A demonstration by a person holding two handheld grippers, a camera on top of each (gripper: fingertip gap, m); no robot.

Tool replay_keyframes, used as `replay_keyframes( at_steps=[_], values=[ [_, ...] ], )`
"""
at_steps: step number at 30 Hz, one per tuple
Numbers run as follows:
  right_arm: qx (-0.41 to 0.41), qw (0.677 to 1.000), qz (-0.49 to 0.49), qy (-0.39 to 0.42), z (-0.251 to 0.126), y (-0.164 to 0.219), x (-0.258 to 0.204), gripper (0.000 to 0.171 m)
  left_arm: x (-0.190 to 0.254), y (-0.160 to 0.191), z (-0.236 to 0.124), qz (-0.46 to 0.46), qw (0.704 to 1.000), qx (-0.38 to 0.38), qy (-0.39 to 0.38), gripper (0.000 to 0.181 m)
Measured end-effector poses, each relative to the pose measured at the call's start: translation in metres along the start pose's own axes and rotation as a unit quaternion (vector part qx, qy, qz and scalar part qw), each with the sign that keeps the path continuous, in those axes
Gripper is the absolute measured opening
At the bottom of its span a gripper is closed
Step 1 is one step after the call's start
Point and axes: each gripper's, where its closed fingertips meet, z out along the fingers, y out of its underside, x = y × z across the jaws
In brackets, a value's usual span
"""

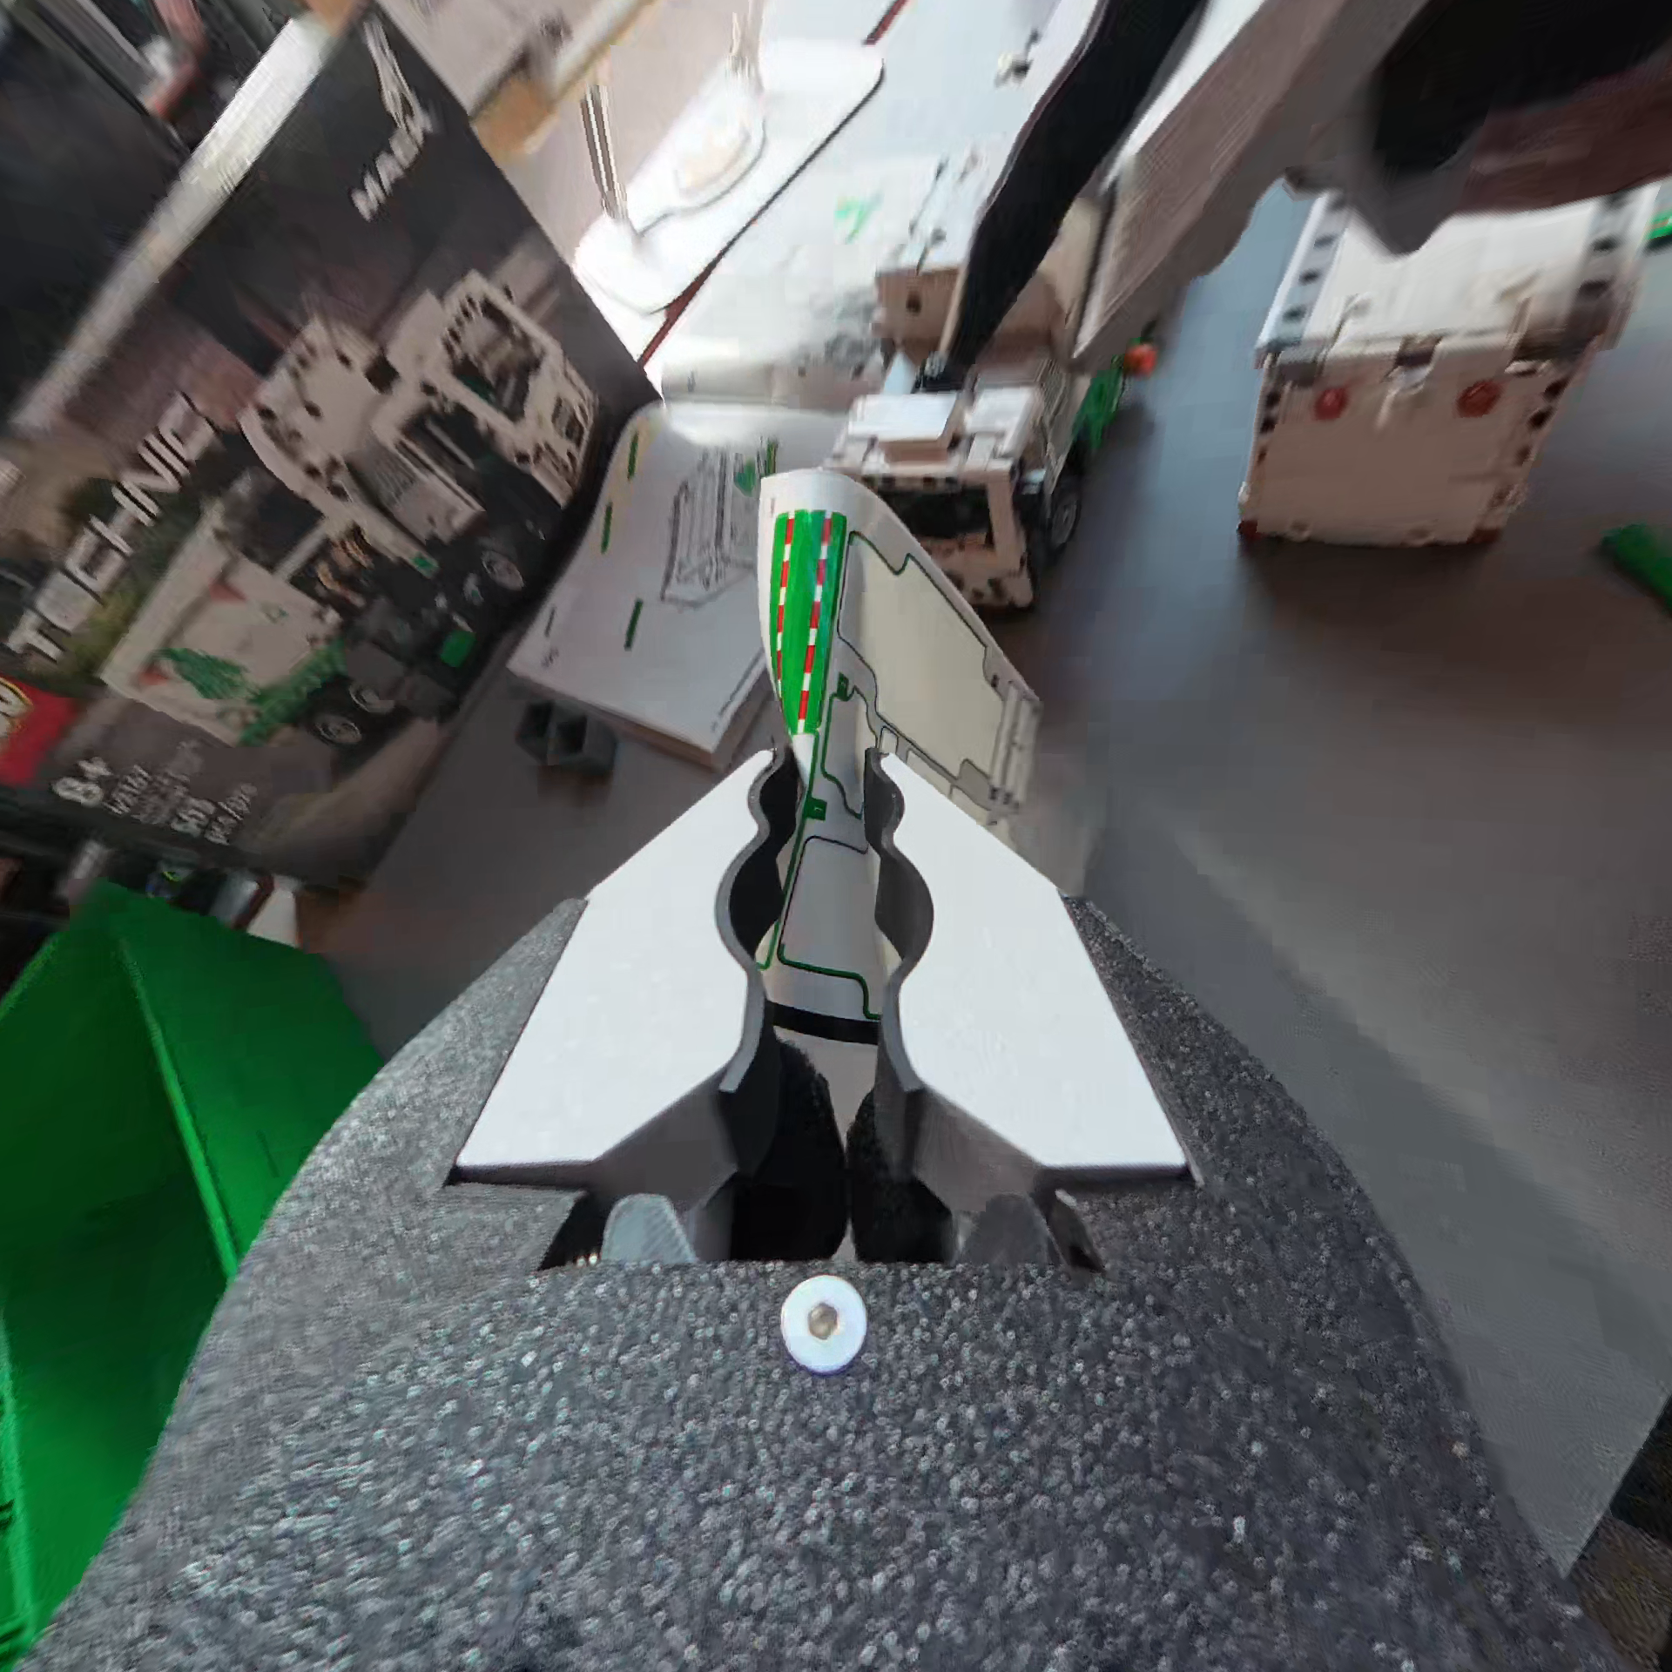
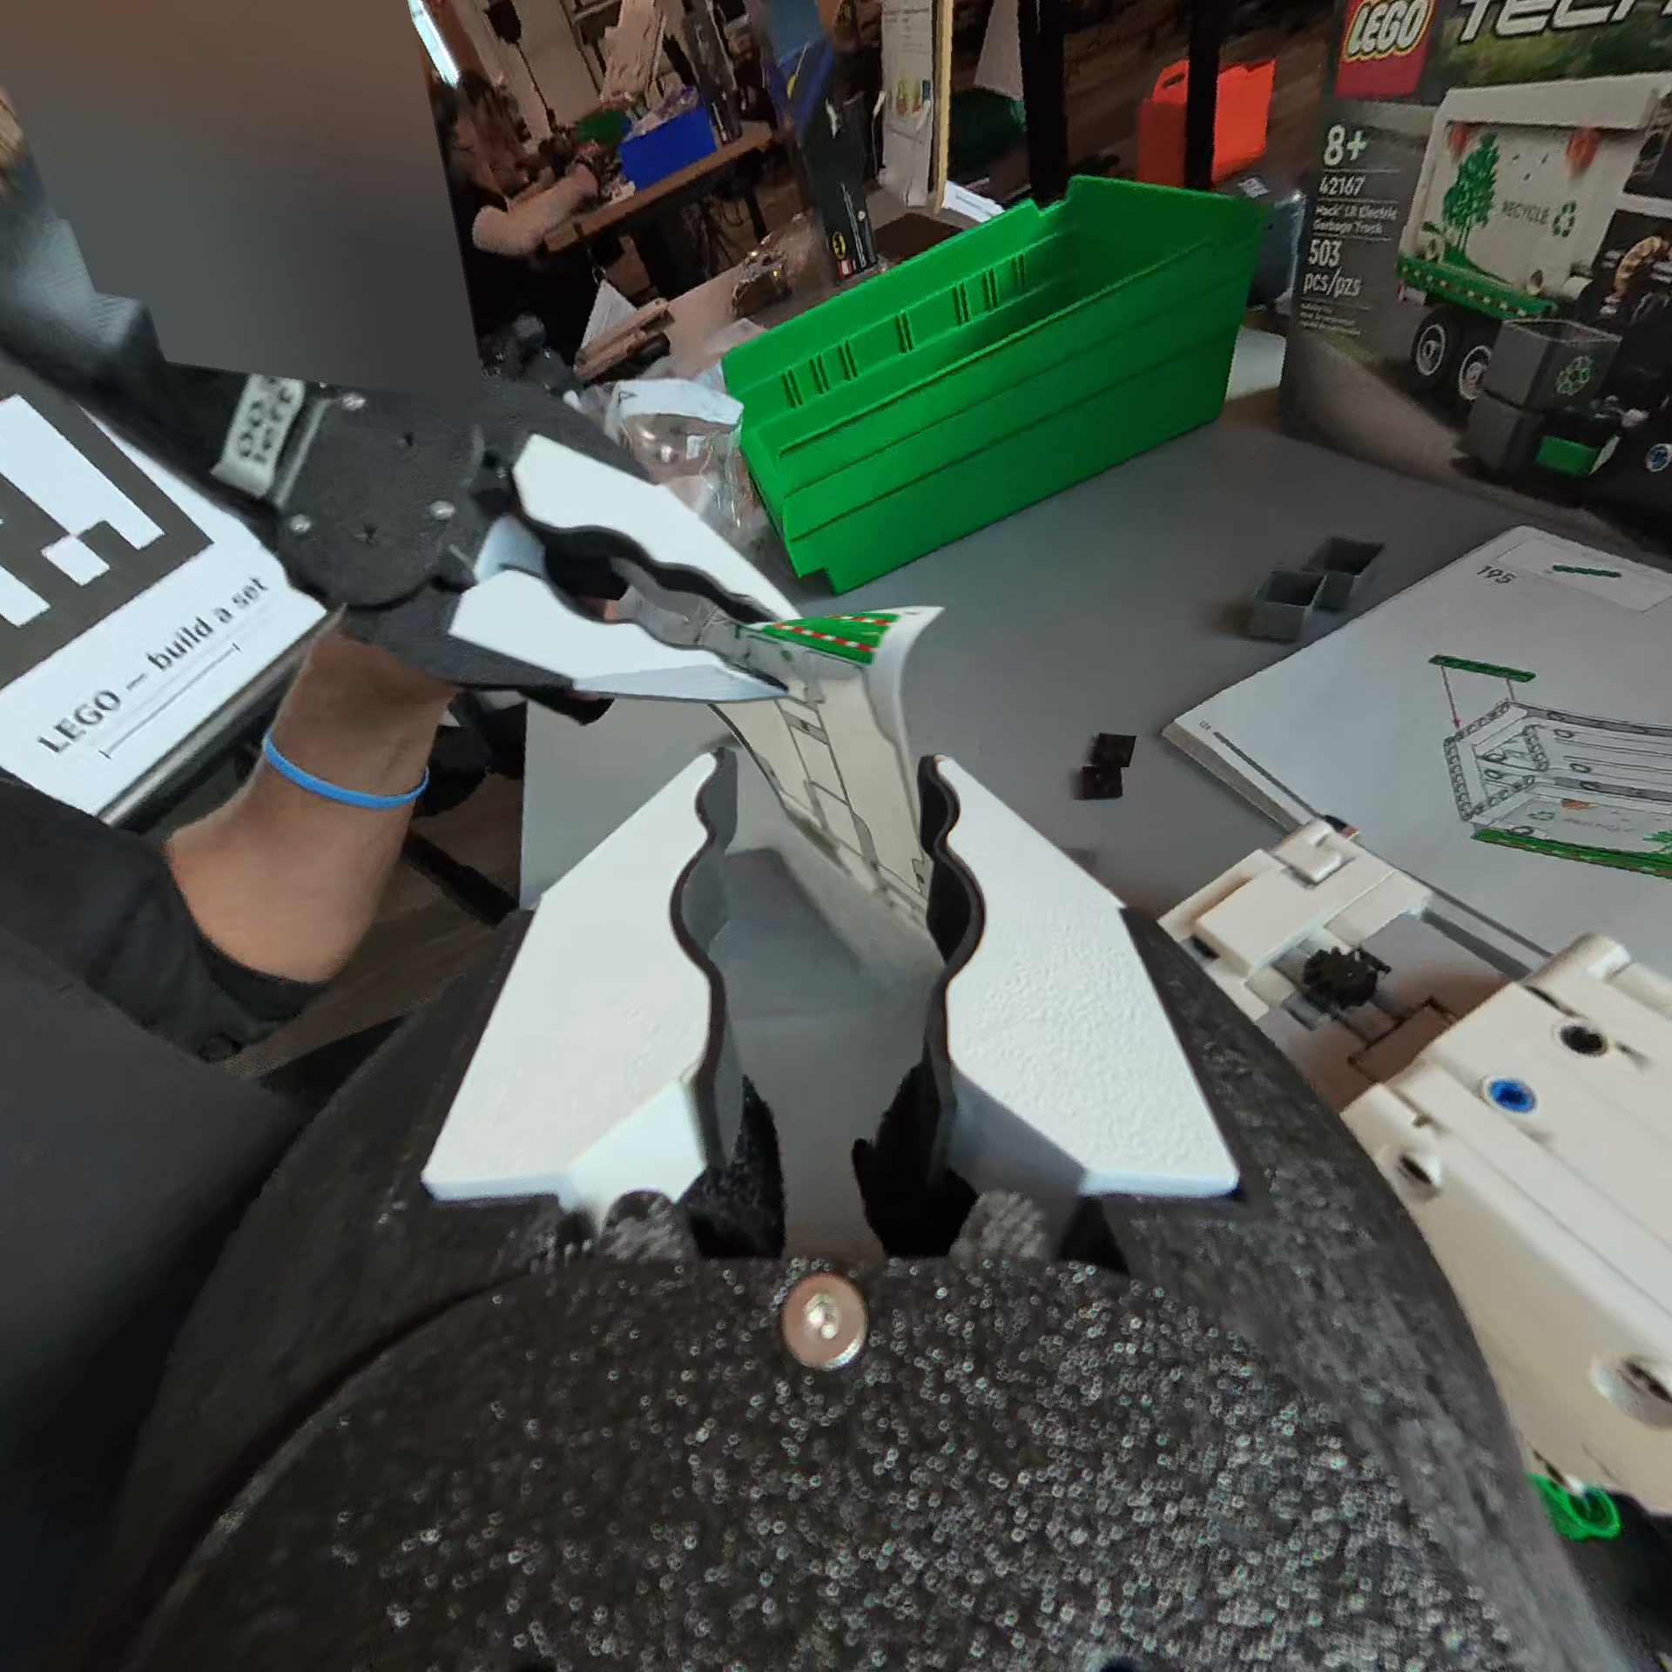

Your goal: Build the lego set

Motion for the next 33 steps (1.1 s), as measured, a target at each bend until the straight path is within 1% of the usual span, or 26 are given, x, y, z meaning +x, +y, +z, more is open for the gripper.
replay_keyframes(
  at_steps=[2,4,5,6,7,8,9,10,11,12,13,14,15,16,17,18,19,20,21,23,24,25,31,33],
  values=[
    [0.018,0.998,0.034,-0.043,0.003,-0.011,-0.003,0.041,0.007,-0.027,-0.015,0.024,0.999,0.040,-0.008,0.011],
    [0.033,0.994,0.054,-0.085,0.003,-0.018,-0.010,0.039,0.015,-0.046,-0.026,0.036,0.997,0.067,-0.005,0.012],
    [0.040,0.993,0.050,-0.100,0.002,-0.020,-0.014,0.031,0.020,-0.054,-0.029,0.039,0.996,0.080,0.000,0.012],
    [0.044,0.990,0.041,-0.128,-0.001,-0.021,-0.023,0.011,0.024,-0.059,-0.031,0.038,0.995,0.089,0.006,0.012],
    [0.047,0.988,0.035,-0.144,-0.003,-0.021,-0.030,0.004,0.025,-0.062,-0.032,0.034,0.995,0.092,0.006,0.016],
    [0.044,0.988,0.032,-0.143,-0.005,-0.019,-0.031,0.000,0.023,-0.062,-0.032,0.024,0.996,0.091,-0.002,0.024],
    [0.044,0.989,0.029,-0.139,-0.007,-0.018,-0.032,0.000,0.017,-0.061,-0.033,0.002,0.995,0.094,-0.015,0.029],
    [0.052,0.989,0.027,-0.137,-0.011,-0.019,-0.032,0.000,0.011,-0.061,-0.035,-0.036,0.993,0.108,-0.022,0.040],
    [0.067,0.987,0.030,-0.141,-0.016,-0.022,-0.034,0.000,0.007,-0.061,-0.039,-0.090,0.987,0.131,-0.013,0.052],
    [0.088,0.984,0.036,-0.152,-0.023,-0.026,-0.038,0.000,0.006,-0.060,-0.043,-0.153,0.976,0.156,0.012,0.064],
    [0.113,0.979,0.040,-0.166,-0.031,-0.031,-0.042,0.000,0.008,-0.058,-0.044,-0.219,0.958,0.178,0.050,0.075],
    [0.135,0.973,0.047,-0.181,-0.039,-0.035,-0.045,0.000,0.011,-0.059,-0.045,-0.281,0.933,0.202,0.094,0.077],
    [0.152,0.968,0.057,-0.194,-0.045,-0.038,-0.048,0.000,0.016,-0.062,-0.047,-0.335,0.902,0.231,0.146,0.075],
    [0.158,0.964,0.069,-0.204,-0.047,-0.039,-0.050,0.000,0.022,-0.069,-0.050,-0.377,0.866,0.263,0.200,0.069],
    [0.152,0.962,0.077,-0.213,-0.047,-0.037,-0.052,0.000,0.027,-0.077,-0.055,-0.406,0.829,0.294,0.248,0.059],
    [0.147,0.964,0.077,-0.209,-0.046,-0.034,-0.052,0.000,0.030,-0.084,-0.058,-0.423,0.801,0.316,0.282,0.054],
    [0.143,0.966,0.073,-0.201,-0.044,-0.031,-0.052,0.000,0.034,-0.089,-0.059,-0.430,0.786,0.326,0.303,0.048],
    [0.137,0.968,0.070,-0.197,-0.042,-0.028,-0.053,0.000,0.038,-0.092,-0.058,-0.429,0.783,0.326,0.312,0.040],
    [0.132,0.970,0.070,-0.192,-0.041,-0.026,-0.053,0.000,0.042,-0.092,-0.054,-0.422,0.790,0.318,0.311,0.035],
    [0.126,0.973,0.067,-0.184,-0.039,-0.022,-0.055,0.000,0.049,-0.092,-0.047,-0.409,0.807,0.298,0.305,0.028],
    [0.120,0.974,0.065,-0.178,-0.037,-0.020,-0.055,0.000,0.050,-0.093,-0.047,-0.406,0.809,0.296,0.303,0.028],
    [0.117,0.976,0.062,-0.172,-0.036,-0.018,-0.055,0.000,0.049,-0.094,-0.049,-0.405,0.809,0.297,0.304,0.028],
    [0.117,0.977,0.066,-0.167,-0.034,-0.013,-0.053,0.000,0.049,-0.098,-0.054,-0.396,0.811,0.307,0.301,0.000],
    [0.119,0.977,0.069,-0.164,-0.034,-0.013,-0.052,0.000,0.051,-0.099,-0.054,-0.393,0.815,0.303,0.300,0.000]
  ],
)
